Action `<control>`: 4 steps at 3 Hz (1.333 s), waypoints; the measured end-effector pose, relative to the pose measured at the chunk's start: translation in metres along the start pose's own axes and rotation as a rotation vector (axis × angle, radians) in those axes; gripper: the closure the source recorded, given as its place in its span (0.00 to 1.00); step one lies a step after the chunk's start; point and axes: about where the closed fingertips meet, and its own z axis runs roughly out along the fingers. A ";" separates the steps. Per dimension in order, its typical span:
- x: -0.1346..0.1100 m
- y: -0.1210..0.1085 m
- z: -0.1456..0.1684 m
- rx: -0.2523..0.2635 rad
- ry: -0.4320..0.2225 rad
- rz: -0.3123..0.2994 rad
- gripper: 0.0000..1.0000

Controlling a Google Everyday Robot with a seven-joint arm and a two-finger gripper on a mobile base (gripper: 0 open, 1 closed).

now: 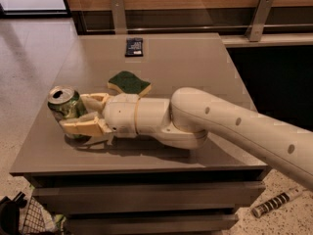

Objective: Knock green can over

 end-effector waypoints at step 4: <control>-0.054 -0.020 -0.023 -0.060 0.455 -0.157 1.00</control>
Offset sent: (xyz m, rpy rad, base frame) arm 0.0269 -0.0367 0.0696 -0.4213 -0.0858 0.0083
